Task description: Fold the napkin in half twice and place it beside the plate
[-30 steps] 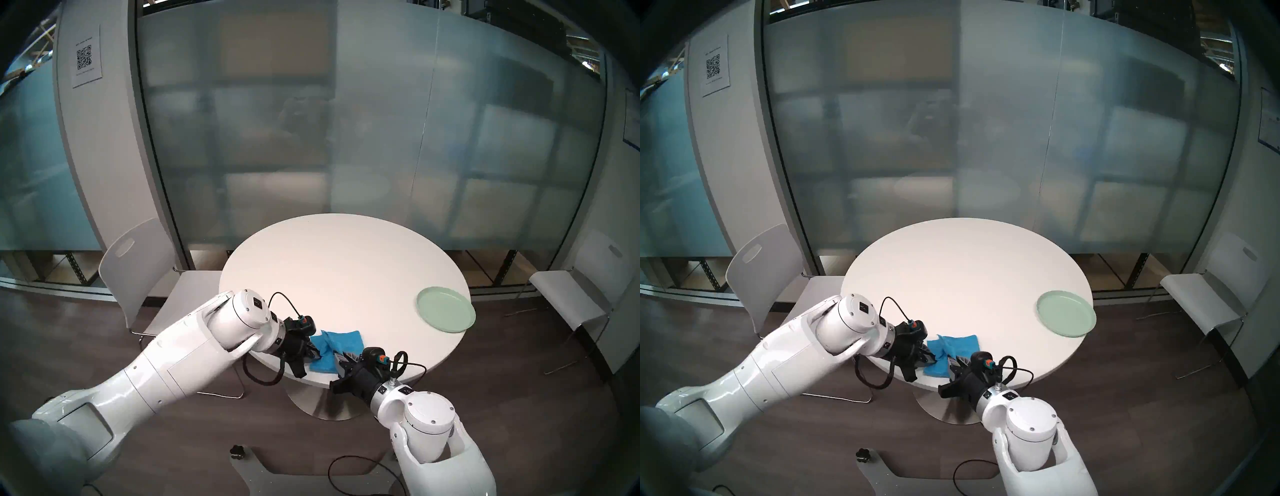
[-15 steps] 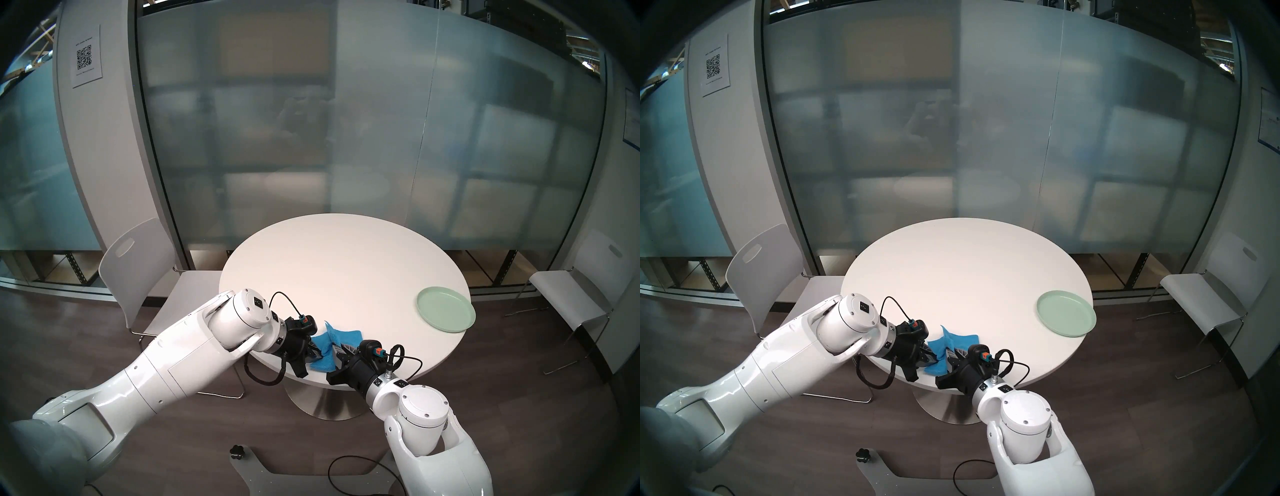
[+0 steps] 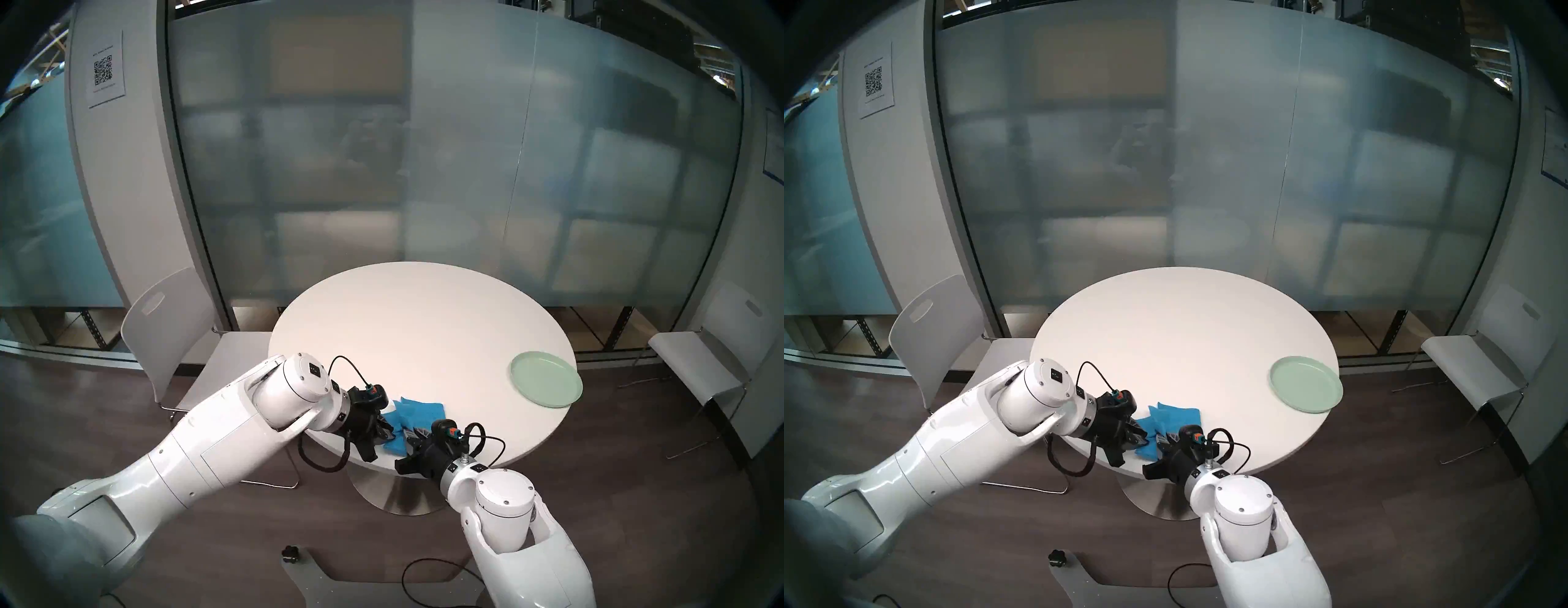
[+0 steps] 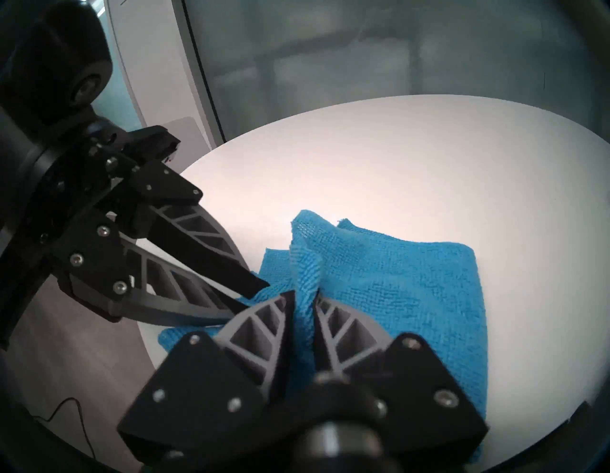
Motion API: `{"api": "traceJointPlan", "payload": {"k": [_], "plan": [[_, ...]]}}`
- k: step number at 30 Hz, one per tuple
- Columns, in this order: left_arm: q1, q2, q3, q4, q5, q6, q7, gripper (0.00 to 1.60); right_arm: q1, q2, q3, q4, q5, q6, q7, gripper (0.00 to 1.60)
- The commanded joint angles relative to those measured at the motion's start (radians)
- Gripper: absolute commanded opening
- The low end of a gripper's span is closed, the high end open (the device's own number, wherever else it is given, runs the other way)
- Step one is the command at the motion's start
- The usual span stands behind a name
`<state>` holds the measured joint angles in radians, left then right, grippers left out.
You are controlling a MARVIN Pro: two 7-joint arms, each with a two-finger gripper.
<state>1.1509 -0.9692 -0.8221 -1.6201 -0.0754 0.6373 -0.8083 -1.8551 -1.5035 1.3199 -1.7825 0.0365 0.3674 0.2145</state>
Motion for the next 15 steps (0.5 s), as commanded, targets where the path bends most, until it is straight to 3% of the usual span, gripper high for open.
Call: {"api": "traceJointPlan", "payload": {"k": [1,3,4,7,15], "plan": [[-0.005,0.003,-0.012,-0.035,-0.006,0.002,0.002,1.13,0.021,0.015,-0.004,-0.016,-0.005,0.002,0.019,0.56],[-0.005,0.005,-0.013,-0.04,-0.007,0.005,0.005,1.36,0.017,0.019,-0.002,-0.021,-0.005,0.012,0.026,0.56],[-0.005,0.006,-0.014,-0.043,-0.008,0.008,0.006,1.37,0.015,0.021,-0.001,-0.022,-0.005,0.013,0.028,0.56],[-0.004,0.013,-0.017,-0.049,-0.011,0.013,0.01,1.6,0.005,0.026,0.004,-0.029,-0.005,0.019,0.035,0.55],[0.0,0.036,-0.037,-0.054,-0.022,0.021,0.026,1.6,-0.011,0.034,0.025,-0.029,-0.002,0.005,0.038,0.55]]}}
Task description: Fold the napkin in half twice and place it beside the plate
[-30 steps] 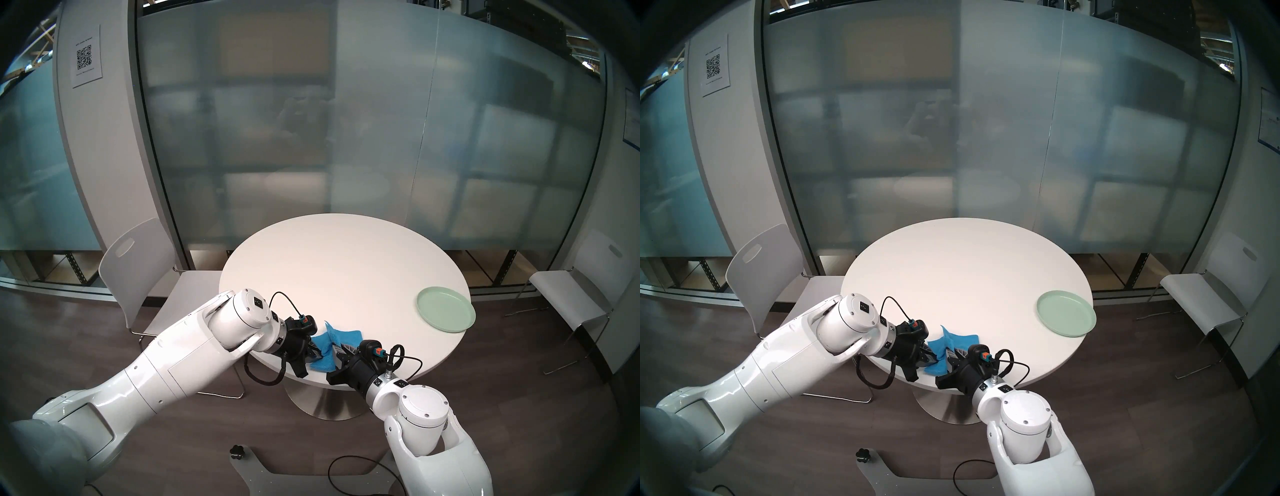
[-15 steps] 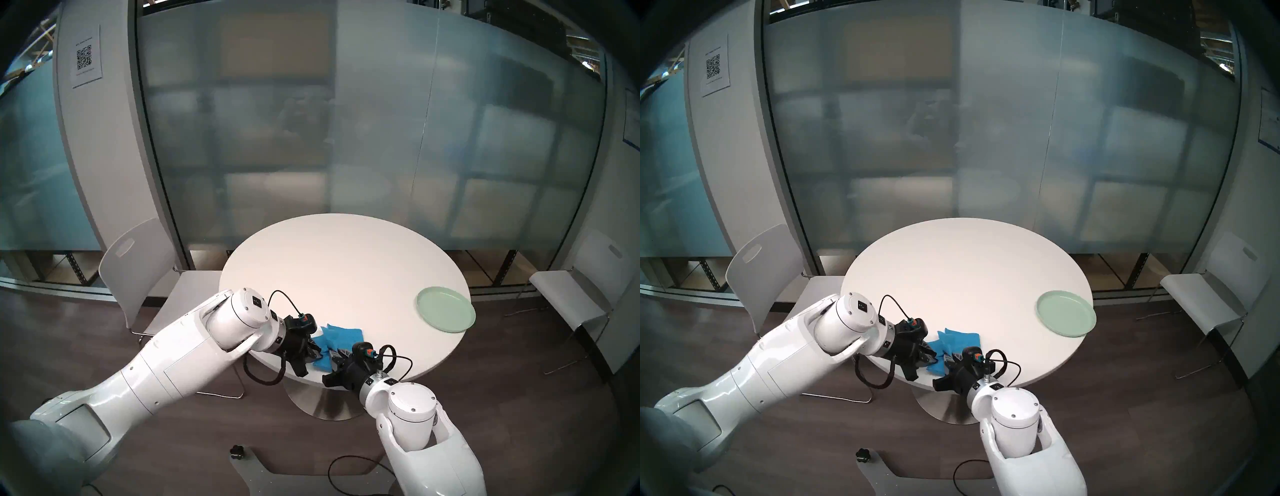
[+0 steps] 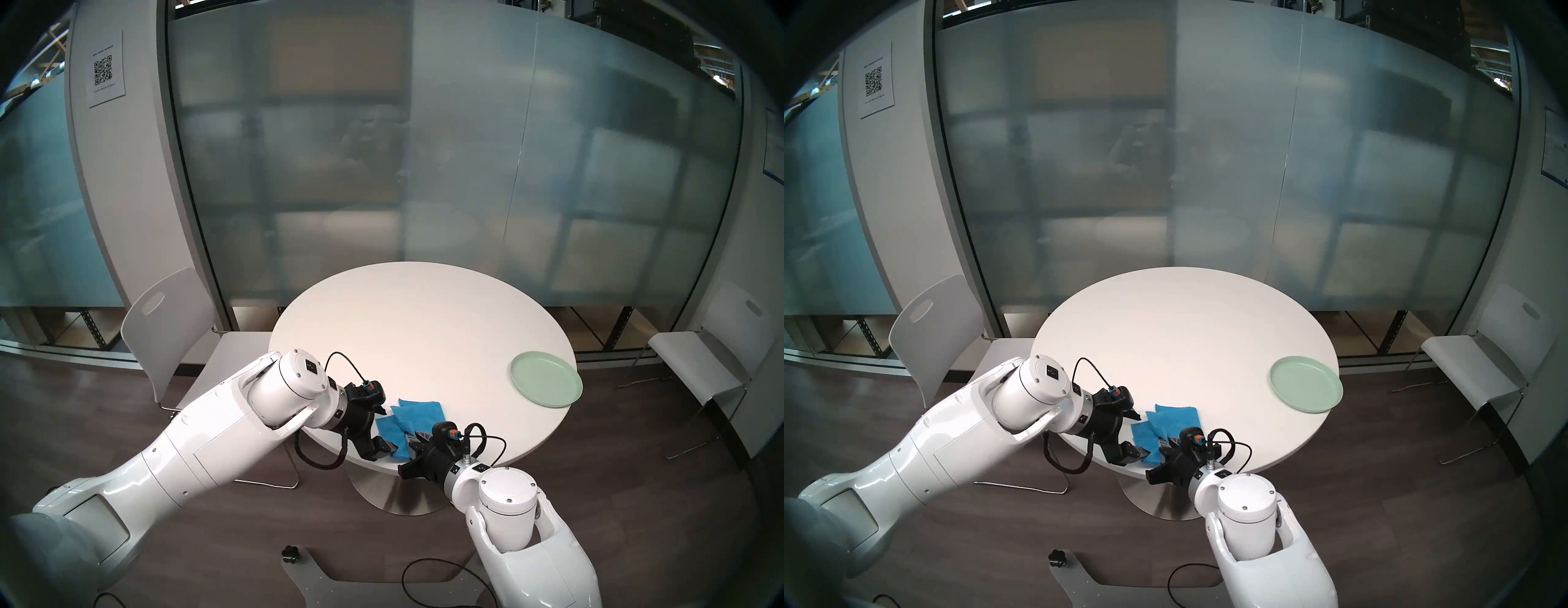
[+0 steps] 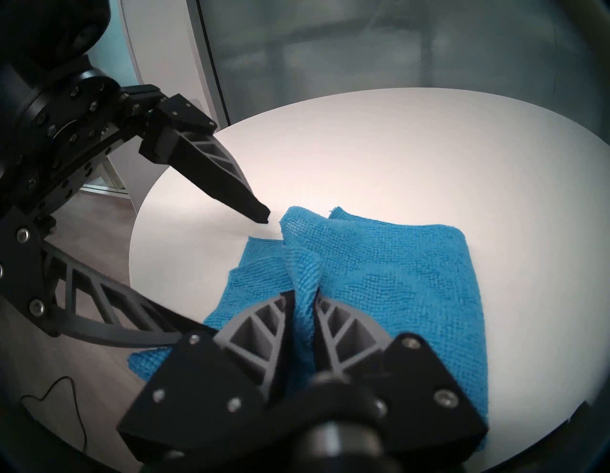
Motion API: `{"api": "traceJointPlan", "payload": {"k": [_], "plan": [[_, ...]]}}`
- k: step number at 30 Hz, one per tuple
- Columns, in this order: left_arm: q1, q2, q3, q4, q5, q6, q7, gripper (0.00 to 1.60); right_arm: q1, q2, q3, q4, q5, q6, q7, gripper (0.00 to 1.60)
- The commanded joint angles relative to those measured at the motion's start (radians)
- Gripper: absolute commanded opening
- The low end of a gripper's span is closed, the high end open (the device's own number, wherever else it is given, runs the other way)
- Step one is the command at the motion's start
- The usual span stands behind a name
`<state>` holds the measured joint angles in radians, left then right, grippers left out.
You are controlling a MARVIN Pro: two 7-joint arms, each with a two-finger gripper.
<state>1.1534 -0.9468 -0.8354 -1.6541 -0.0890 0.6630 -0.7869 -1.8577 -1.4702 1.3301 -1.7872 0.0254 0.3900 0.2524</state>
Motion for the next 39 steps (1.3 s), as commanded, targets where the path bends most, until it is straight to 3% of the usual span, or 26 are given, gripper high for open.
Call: {"api": "traceJointPlan", "payload": {"k": [1,9,13,18,22,25,27,32,33,39], "plan": [[-0.002,0.016,-0.029,-0.022,-0.01,-0.002,0.009,1.6,-0.009,0.002,0.018,-0.029,0.01,-0.016,-0.001,0.55],[-0.02,0.015,-0.057,-0.014,-0.023,-0.008,0.025,1.6,-0.013,0.008,0.04,-0.037,0.017,-0.018,0.008,0.56],[-0.04,-0.005,-0.06,-0.004,-0.034,-0.018,0.018,1.44,-0.014,0.006,0.041,-0.037,0.021,-0.018,0.014,0.57],[-0.067,-0.037,-0.031,0.017,-0.033,-0.03,-0.002,0.75,-0.015,0.001,0.037,-0.044,0.018,-0.015,0.014,0.58],[-0.077,-0.06,0.004,0.044,-0.024,-0.039,-0.019,0.64,-0.012,-0.003,0.037,-0.04,0.018,-0.018,0.012,0.59],[-0.088,-0.071,0.029,0.069,-0.018,-0.05,-0.026,0.46,-0.012,-0.005,0.038,-0.041,0.017,-0.019,0.008,0.59],[-0.097,-0.077,0.043,0.088,-0.013,-0.057,-0.031,0.21,-0.012,-0.006,0.04,-0.042,0.017,-0.02,0.006,0.6],[-0.109,-0.086,0.06,0.12,0.001,-0.068,-0.037,0.1,-0.01,-0.005,0.041,-0.044,0.02,-0.017,0.004,0.6],[-0.11,-0.088,0.061,0.125,0.002,-0.07,-0.038,0.0,-0.01,-0.005,0.041,-0.045,0.02,-0.016,0.003,0.6],[-0.117,-0.099,0.07,0.15,0.014,-0.078,-0.043,0.0,-0.011,-0.002,0.044,-0.047,0.026,-0.019,0.001,0.6]]}}
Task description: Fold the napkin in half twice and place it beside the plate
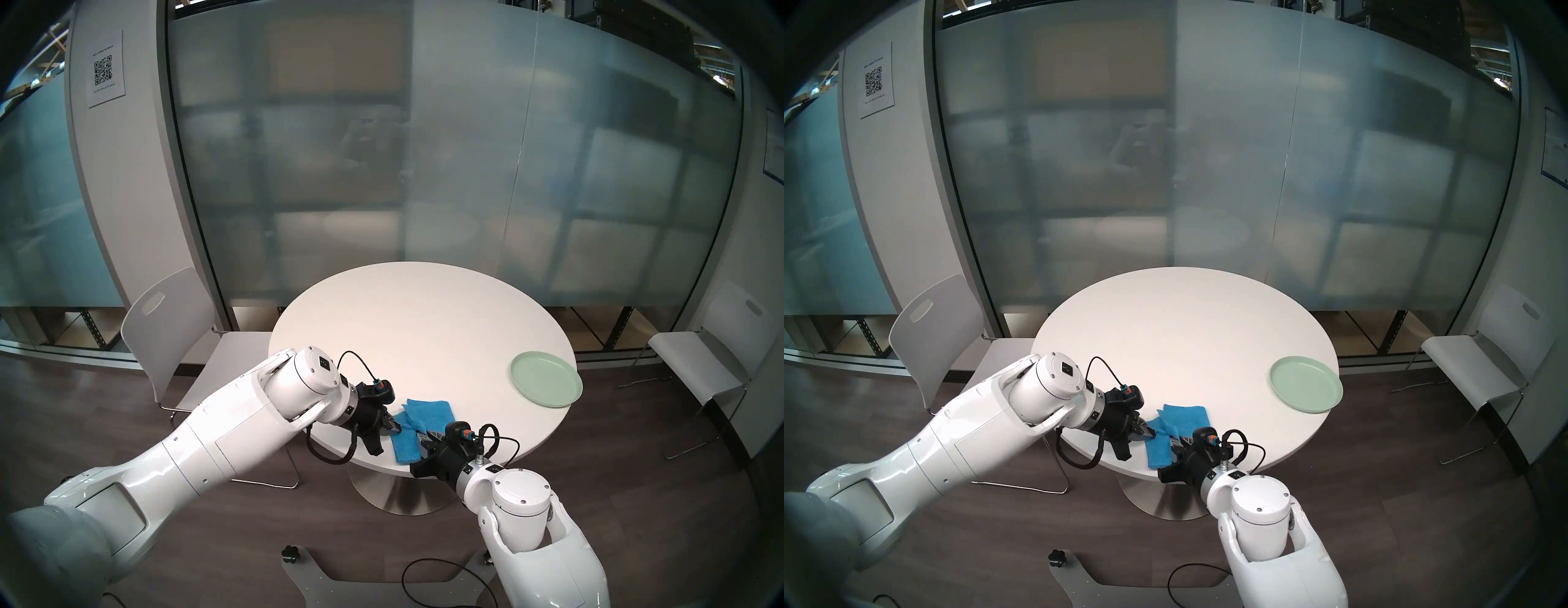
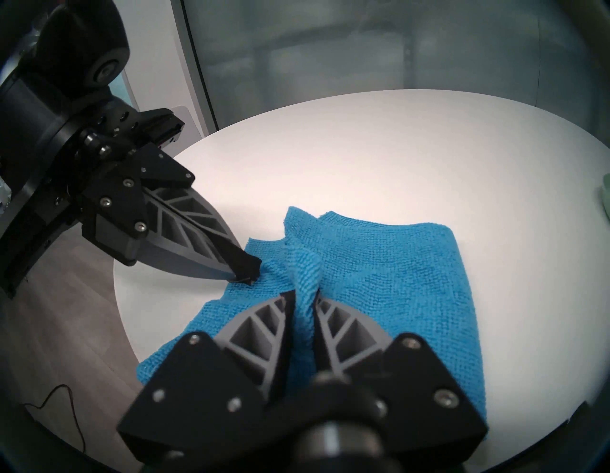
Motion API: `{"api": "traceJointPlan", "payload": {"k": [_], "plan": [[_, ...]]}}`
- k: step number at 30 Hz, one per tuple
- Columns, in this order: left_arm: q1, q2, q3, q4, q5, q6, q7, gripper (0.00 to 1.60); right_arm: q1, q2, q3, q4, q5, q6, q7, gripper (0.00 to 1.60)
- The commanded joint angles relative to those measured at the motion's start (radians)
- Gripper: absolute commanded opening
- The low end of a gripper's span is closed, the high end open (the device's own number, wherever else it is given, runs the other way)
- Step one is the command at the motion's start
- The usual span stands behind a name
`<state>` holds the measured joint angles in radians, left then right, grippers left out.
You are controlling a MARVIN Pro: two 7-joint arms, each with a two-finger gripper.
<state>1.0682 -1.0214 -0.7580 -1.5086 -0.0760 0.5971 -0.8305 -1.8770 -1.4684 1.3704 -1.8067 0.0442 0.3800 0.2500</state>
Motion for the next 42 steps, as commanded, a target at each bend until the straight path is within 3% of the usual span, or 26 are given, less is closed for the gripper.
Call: {"api": "traceJointPlan", "payload": {"k": [1,18,38,42], "plan": [[-0.032,-0.026,-0.006,0.008,0.003,-0.013,-0.001,0.0,0.008,-0.002,0.005,-0.03,0.008,-0.01,0.004,0.6],[-0.026,-0.036,-0.014,0.015,0.018,-0.014,-0.004,0.0,-0.06,0.016,-0.003,-0.162,0.015,0.013,0.031,0.6],[-0.002,0.007,-0.029,-0.044,-0.002,-0.004,0.009,0.0,-0.02,-0.015,-0.032,-0.068,-0.015,-0.007,-0.002,0.61],[0.008,0.035,-0.038,-0.058,-0.008,-0.001,0.011,0.23,-0.01,-0.018,-0.035,-0.058,-0.02,-0.001,-0.005,0.61]]}}
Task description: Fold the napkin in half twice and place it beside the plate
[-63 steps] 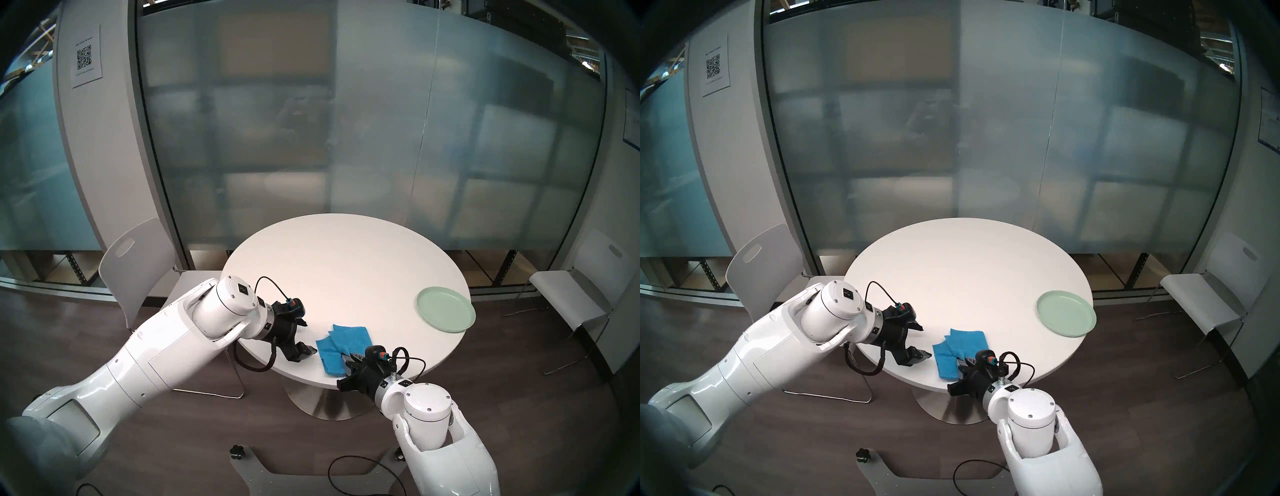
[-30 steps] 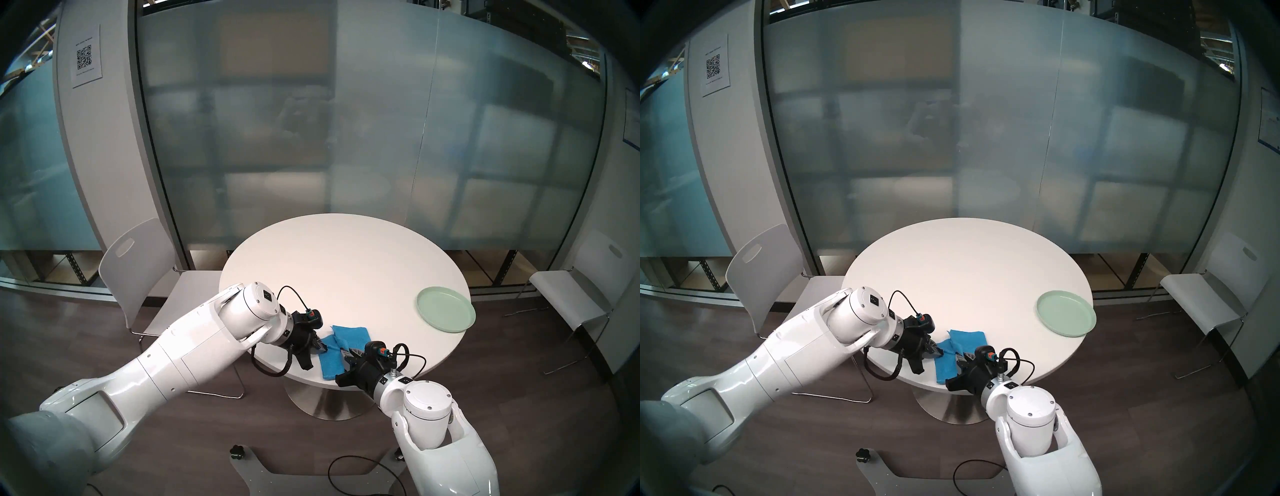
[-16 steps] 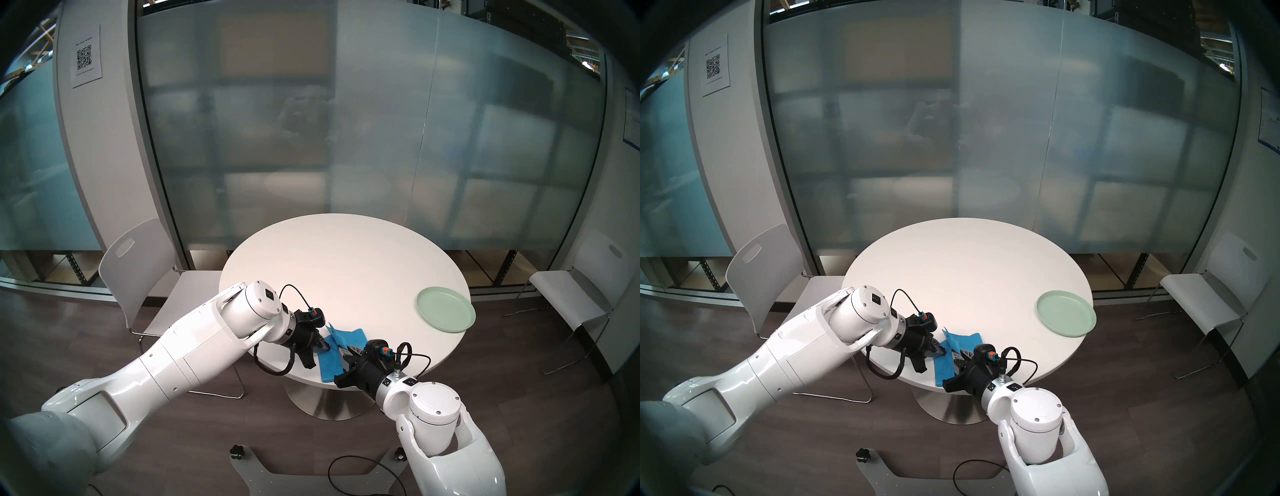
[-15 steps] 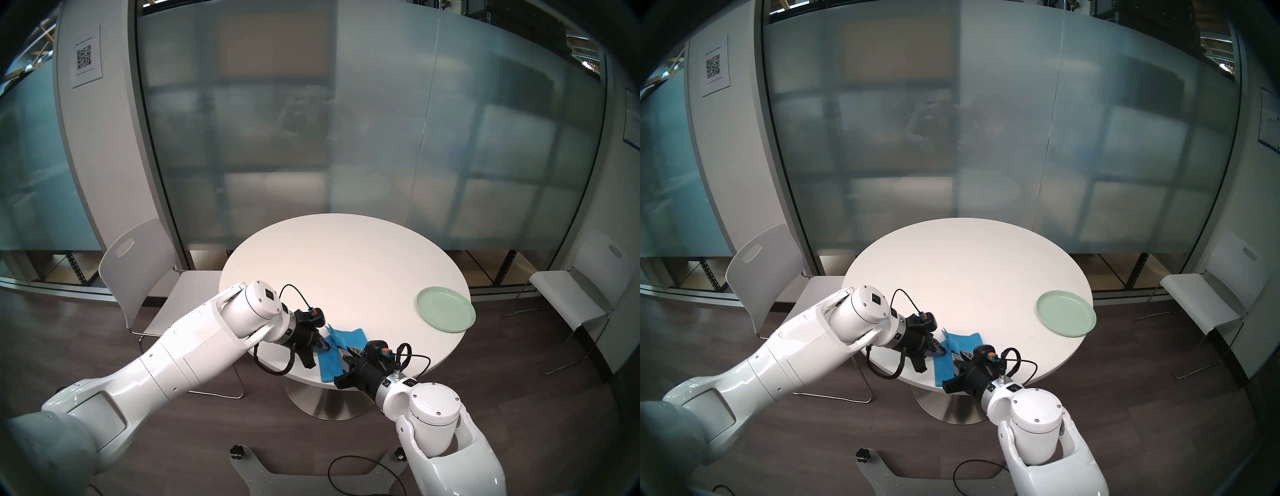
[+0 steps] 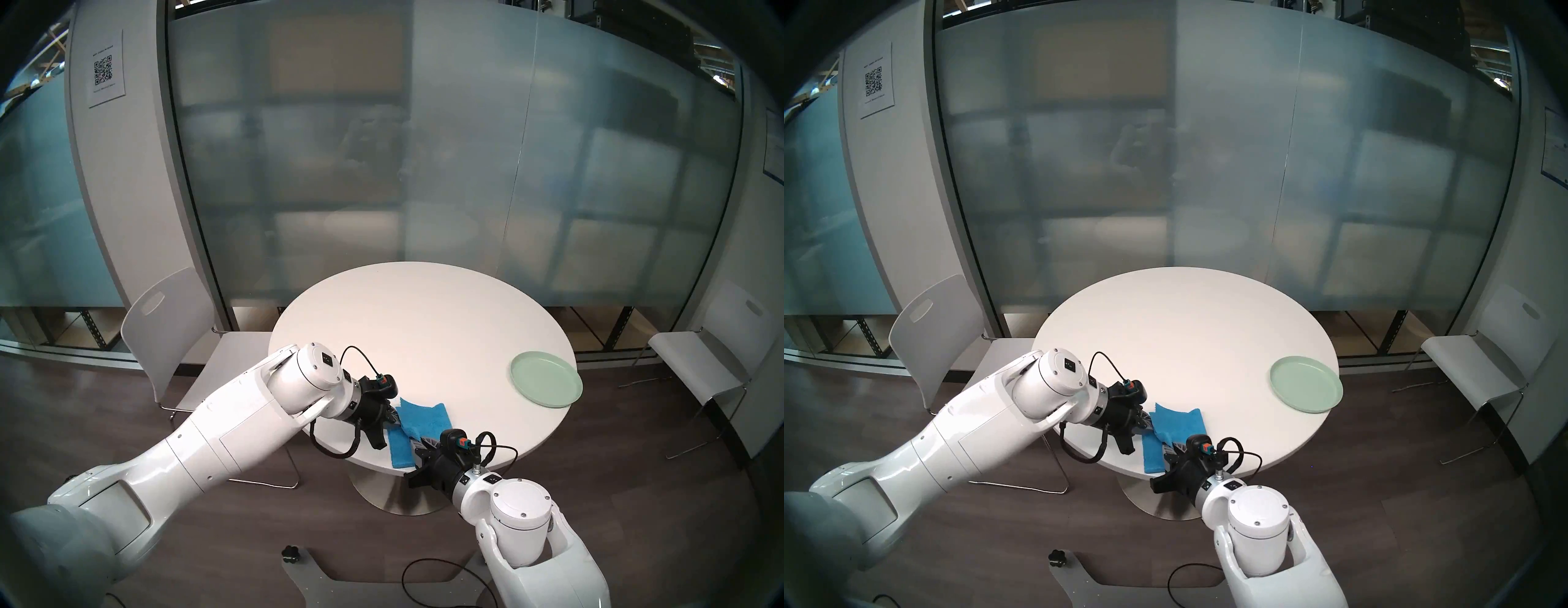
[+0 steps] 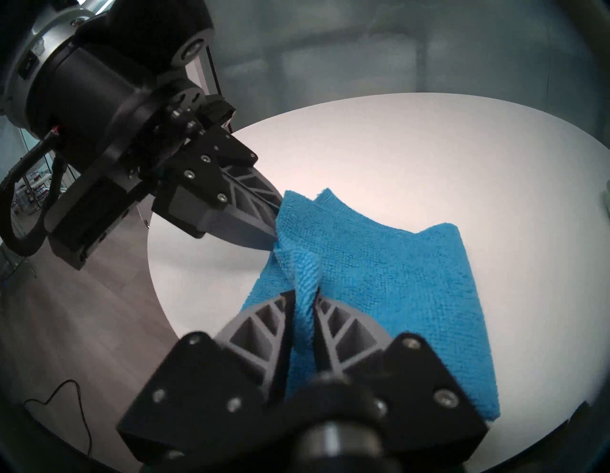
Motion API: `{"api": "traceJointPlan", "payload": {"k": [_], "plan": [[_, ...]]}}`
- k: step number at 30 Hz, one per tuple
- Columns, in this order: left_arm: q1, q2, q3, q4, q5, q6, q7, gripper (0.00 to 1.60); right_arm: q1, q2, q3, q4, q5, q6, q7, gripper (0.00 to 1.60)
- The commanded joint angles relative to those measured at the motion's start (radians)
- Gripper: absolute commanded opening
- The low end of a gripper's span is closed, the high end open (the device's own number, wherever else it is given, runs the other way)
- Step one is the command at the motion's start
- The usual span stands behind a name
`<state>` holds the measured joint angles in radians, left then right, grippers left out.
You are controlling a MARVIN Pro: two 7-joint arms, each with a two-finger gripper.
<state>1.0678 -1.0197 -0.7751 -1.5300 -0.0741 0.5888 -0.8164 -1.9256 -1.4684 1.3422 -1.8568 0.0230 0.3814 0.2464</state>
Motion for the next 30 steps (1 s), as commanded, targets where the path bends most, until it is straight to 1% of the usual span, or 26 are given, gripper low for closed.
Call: {"api": "traceJointPlan", "payload": {"k": [1,9,13,17,18,21,24,30], "plan": [[0.011,0.04,-0.024,-0.038,-0.011,0.008,0.0,0.24,0.042,-0.017,-0.008,-0.003,-0.001,-0.002,-0.003,0.61],[0.032,0.087,-0.062,-0.07,-0.028,0.015,0.012,0.31,0.061,-0.014,-0.013,0.025,-0.004,0.002,0.002,0.61],[0.027,0.092,-0.079,-0.075,-0.032,0.01,0.019,0.34,0.061,-0.011,-0.016,0.022,-0.004,0.01,0.007,0.61],[0.018,0.079,-0.079,-0.075,-0.035,0.005,0.019,0.35,0.052,-0.009,-0.018,0.017,-0.005,0.012,0.01,0.61],[0.011,0.065,-0.077,-0.071,-0.038,0.0,0.018,0.35,0.046,-0.009,-0.018,0.012,-0.004,0.012,0.013,0.61],[0.002,0.049,-0.073,-0.067,-0.038,-0.002,0.02,0.36,0.041,-0.008,-0.017,0.007,-0.003,0.013,0.015,0.61],[-0.018,0.019,-0.054,-0.047,-0.036,-0.008,0.01,0.36,0.036,-0.006,-0.016,0.004,-0.004,0.015,0.017,0.61],[-0.033,-0.014,-0.029,-0.022,-0.031,-0.013,0.004,0.36,0.03,-0.006,-0.015,-0.005,-0.003,0.02,0.02,0.62]]}}
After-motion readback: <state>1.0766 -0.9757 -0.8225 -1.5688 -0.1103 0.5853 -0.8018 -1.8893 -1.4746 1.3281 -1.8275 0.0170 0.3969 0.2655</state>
